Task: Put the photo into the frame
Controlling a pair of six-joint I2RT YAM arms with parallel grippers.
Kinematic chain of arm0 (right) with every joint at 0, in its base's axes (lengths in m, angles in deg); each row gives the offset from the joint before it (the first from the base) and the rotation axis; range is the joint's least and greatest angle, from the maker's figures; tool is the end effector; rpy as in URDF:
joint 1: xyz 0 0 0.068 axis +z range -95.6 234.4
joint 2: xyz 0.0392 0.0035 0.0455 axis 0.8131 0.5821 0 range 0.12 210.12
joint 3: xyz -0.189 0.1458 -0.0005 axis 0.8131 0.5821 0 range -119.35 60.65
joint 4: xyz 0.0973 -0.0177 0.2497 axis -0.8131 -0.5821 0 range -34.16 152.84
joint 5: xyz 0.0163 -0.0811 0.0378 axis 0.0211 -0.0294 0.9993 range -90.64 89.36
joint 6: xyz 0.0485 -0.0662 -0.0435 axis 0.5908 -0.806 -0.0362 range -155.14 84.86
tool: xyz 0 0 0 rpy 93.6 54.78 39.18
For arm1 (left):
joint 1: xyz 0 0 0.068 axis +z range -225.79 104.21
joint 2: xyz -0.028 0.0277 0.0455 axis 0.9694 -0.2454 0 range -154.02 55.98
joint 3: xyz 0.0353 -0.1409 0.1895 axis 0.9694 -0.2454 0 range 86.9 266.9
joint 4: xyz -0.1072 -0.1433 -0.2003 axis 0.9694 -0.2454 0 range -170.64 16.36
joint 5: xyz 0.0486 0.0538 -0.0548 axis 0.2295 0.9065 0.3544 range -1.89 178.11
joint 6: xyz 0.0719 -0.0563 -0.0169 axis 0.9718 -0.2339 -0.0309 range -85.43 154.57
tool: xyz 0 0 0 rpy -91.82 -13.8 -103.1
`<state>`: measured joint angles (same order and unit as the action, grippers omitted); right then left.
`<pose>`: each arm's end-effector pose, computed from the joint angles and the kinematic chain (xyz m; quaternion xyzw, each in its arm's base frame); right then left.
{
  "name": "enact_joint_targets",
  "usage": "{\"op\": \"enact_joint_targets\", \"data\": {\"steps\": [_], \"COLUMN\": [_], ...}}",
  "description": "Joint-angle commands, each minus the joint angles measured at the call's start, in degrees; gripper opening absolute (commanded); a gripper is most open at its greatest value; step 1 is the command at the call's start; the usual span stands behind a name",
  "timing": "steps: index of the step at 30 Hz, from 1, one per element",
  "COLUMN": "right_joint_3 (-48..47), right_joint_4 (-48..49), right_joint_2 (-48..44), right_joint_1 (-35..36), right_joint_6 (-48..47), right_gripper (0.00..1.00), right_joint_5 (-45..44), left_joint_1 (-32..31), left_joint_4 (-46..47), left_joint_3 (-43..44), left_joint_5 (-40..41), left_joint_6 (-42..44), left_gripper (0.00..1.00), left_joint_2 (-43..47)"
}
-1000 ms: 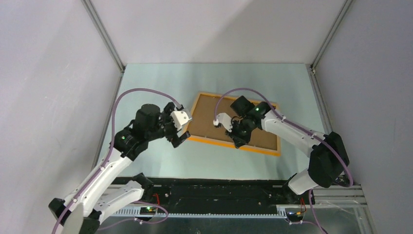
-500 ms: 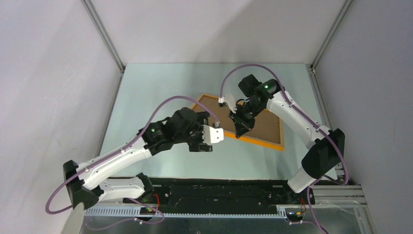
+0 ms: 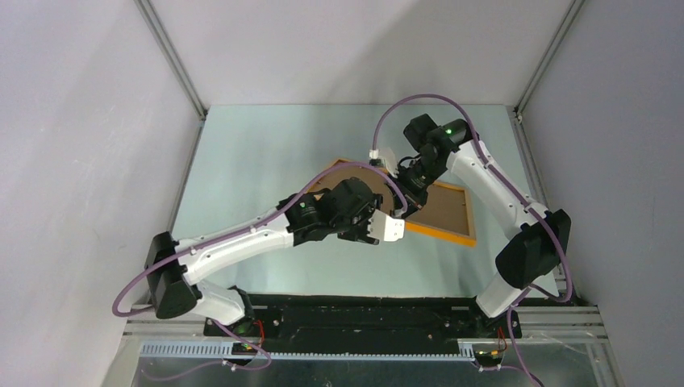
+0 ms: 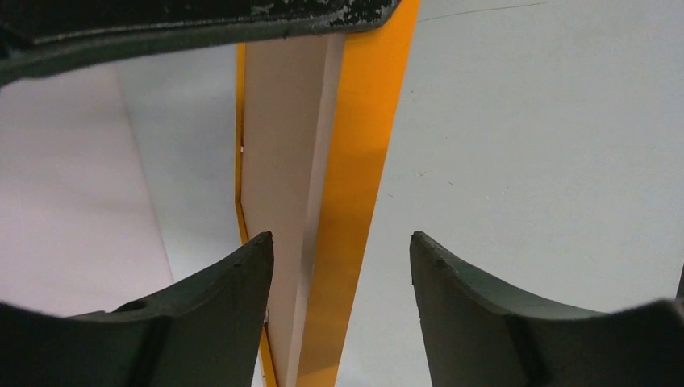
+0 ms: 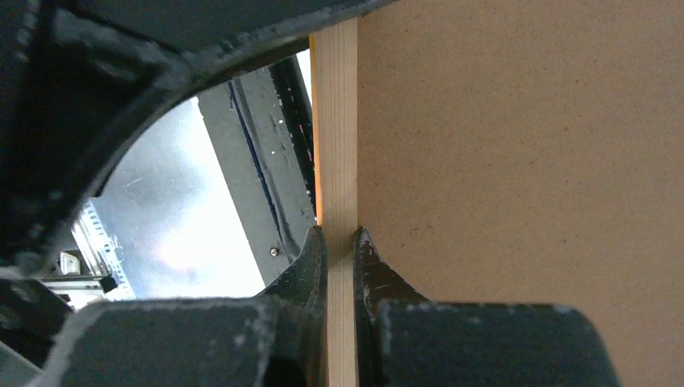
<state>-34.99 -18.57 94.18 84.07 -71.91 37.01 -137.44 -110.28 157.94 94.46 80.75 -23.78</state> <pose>0.2456 0.1986 0.2704 -0.5404 0.7731 0.3156 0.1036 0.1736 -0.3023 0.2478 0.7340 0.5611 -0.0002 0.3826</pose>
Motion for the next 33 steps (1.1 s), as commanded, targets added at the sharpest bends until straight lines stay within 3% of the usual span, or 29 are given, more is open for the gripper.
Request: {"op": "enact_joint_targets", "data": {"steps": [1,9,20,23,25,27,33], "right_joint_3": [-3.43,-3.13,-2.17,-1.98,-1.60,-0.95,1.85], "right_joint_4": [-2.36,-2.87,-1.62,-0.65,0.42,1.72,7.70], "right_joint_2": [-0.72,-1.00,-2.96,-3.98,-5.05,-6.75,-13.45], "right_joint_1": [-0.66,-2.51,-4.38,-5.16,-5.84,-6.89,-12.25], "right_joint_6": [-0.61,-1.17,-0.34,0.50,1.39,2.37,5.22], "right_gripper": [0.00,0.00,0.03,0.12,0.22,0.34,0.55], "right_joint_5": [4.59,6.40,5.48,4.65,3.97,3.43,1.61], "left_joint_1": [-1.52,-2.98,-3.16,-3.17,-3.13,-3.15,-3.13], "left_joint_4": [0.58,0.61,0.41,0.33,0.21,-0.09,-2.36], "left_joint_3": [3.69,5.56,5.36,5.27,5.42,5.53,6.43], "left_joint_5": [2.25,4.61,6.22,6.53,6.63,6.90,7.62], "left_joint_6": [0.81,-0.02,-1.72,-1.92,-1.96,-1.82,-1.22], "left_gripper": [0.66,0.51,0.19,0.04,0.00,0.00,0.00], "left_joint_2": [-1.71,-4.43,-3.27,-2.67,-2.15,-1.65,0.80]}}
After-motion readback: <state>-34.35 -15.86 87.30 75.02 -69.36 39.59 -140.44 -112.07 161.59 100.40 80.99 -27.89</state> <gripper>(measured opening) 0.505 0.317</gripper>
